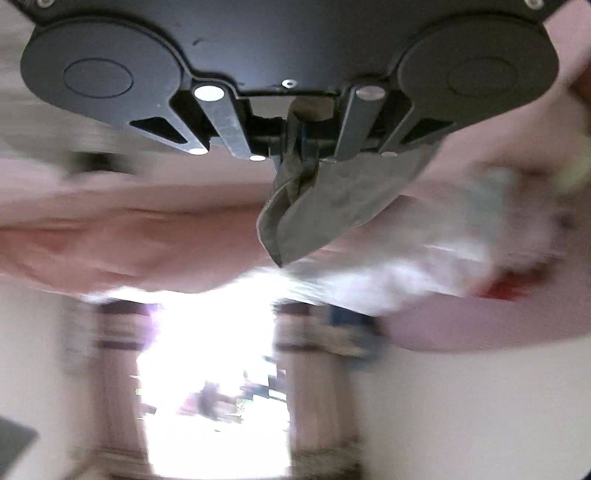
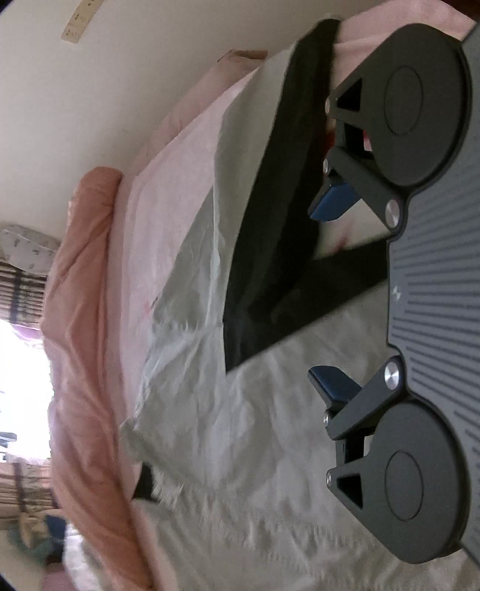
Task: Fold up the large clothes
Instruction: 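Grasp the sleeve cuff nearest the left tool with the left gripper, then fold the held sleeve across the coat body with the left gripper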
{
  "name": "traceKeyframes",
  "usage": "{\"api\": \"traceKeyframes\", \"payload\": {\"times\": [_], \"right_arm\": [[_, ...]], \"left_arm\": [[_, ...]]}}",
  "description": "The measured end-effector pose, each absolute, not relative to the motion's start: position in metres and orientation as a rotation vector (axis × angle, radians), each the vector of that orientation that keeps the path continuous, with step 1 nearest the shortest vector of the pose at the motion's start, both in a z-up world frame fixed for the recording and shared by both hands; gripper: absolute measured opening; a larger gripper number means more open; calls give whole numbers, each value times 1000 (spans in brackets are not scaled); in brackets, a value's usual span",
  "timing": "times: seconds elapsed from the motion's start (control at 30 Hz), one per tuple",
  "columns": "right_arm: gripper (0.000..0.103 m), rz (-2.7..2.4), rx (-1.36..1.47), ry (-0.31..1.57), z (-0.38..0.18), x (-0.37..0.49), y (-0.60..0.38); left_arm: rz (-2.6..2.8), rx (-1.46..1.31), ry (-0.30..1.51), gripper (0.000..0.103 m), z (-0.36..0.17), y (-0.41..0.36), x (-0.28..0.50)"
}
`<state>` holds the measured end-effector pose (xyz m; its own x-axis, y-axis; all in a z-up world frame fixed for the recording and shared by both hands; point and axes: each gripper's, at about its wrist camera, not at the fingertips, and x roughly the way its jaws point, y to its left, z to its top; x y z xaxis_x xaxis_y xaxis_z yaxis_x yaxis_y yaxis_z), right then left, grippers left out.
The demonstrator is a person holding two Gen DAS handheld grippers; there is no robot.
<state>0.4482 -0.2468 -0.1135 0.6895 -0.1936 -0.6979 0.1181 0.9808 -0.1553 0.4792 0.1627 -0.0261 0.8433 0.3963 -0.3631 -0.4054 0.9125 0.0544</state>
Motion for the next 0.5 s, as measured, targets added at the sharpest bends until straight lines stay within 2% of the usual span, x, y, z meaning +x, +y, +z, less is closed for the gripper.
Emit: {"api": "traceKeyframes", "payload": {"times": [0.13, 0.23, 0.3, 0.5], "right_arm": [[103, -269, -163, 774, -127, 465, -264], [103, -229, 12, 780, -139, 469, -298], [103, -218, 99, 781, -149, 468, -317], [103, -247, 124, 771, -151, 462, -331]], "left_arm": [[226, -67, 466, 4, -49, 61, 527], [129, -19, 467, 4, -63, -11, 541], [46, -27, 475, 4, -70, -41, 547], [-191, -69, 475, 4, -90, -110, 560]]}}
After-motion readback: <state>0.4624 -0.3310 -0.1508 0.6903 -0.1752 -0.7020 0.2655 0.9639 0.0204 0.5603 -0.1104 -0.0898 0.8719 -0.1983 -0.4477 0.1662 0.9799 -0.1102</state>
